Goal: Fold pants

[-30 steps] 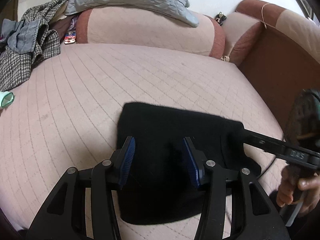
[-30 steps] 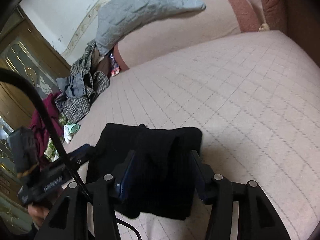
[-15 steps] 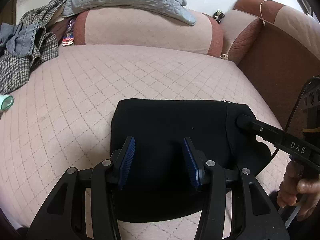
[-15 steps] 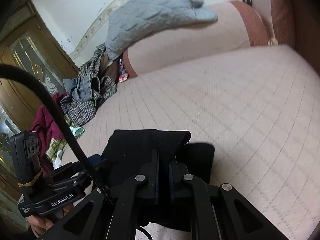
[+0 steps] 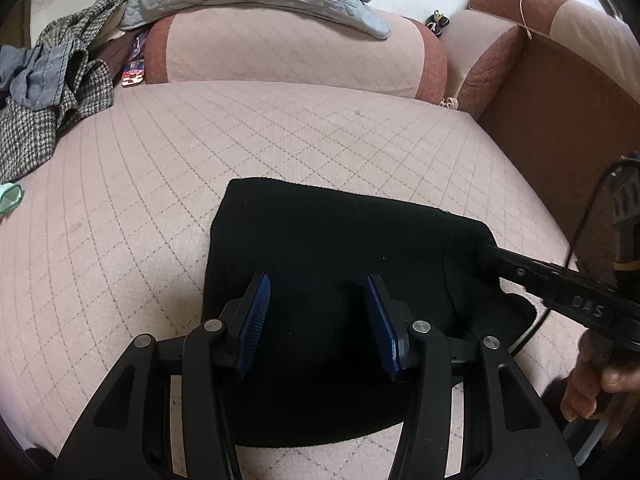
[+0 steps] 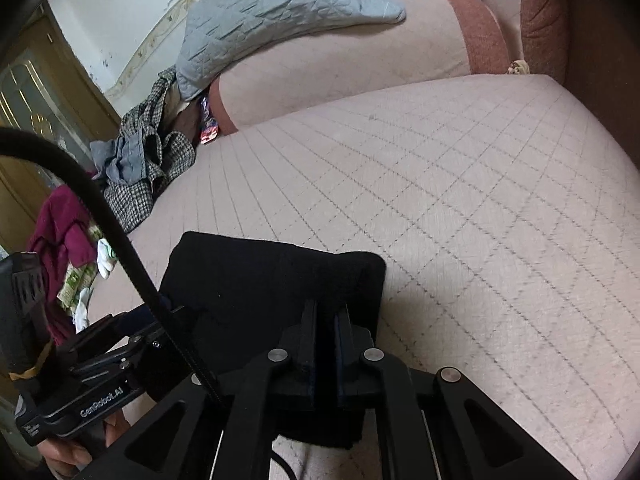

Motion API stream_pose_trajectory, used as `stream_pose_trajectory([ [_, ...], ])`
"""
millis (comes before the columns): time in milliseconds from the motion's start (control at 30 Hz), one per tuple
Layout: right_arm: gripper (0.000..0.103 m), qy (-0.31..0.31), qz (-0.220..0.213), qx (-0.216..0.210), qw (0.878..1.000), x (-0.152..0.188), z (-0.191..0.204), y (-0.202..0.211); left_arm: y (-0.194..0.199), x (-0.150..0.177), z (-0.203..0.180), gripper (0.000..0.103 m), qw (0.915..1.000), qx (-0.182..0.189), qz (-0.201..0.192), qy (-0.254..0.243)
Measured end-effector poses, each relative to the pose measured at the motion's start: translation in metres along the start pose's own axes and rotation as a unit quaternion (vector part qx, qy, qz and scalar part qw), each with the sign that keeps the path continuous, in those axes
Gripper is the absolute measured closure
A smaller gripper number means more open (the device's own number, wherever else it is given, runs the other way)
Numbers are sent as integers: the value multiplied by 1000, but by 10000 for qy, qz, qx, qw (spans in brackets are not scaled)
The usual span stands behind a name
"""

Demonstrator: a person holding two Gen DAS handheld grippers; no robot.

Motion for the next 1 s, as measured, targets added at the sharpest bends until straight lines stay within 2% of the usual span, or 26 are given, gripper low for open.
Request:
stream_pose_trajectory([
  [100,89,-74,-152,-84,9998,5,1,18,7,0,2,55,10000,36,-19,42],
  [133,82,-100,-201,-169,9996,6,2,23,11,0,4,55,9999,67,-44,72],
  [167,67,-145,-253,-294,9991,9,2,30,15,1,6,55,9999,86,-69,99],
  [233,55,-181,-268,-339,9989,15,1,39,21,2,11,55,9998,94,-103,153],
  [400,55,-115,-190,-472,9986,27,6,43,37,12,30,53,9985,252,-124,473],
  [533,57,53,-12,-522,9986,32,17,31,37,20,35,53,9985,243,-75,492],
  [567,73,168,45,-450,9988,34,20,25,33,23,34,53,9988,207,-4,441],
  [600,79,235,101,-403,9989,35,22,21,31,25,33,53,9990,189,39,409],
  [633,89,299,135,-326,9989,36,24,18,28,27,32,53,9991,164,95,368],
  [667,92,439,107,-270,9986,37,27,19,26,29,32,53,9992,147,125,344],
  [767,95,692,32,-296,9972,37,33,30,23,33,29,53,9997,41,72,243],
  [867,96,828,254,29,9962,39,30,25,21,35,28,52,9997,22,-9,240],
  [1000,96,551,384,72,9977,45,18,14,14,37,29,45,9996,-14,-71,257],
])
Point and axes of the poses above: each gripper's, at about its wrist camera, not at the fingertips, and y roughly against the way its jaws point, z to its left, x to its underside, the point moved 1 cm from there along -y, roughly the way its jaws point, and after that the axes turned 4 degrees about -x, right-handed, at the moved point
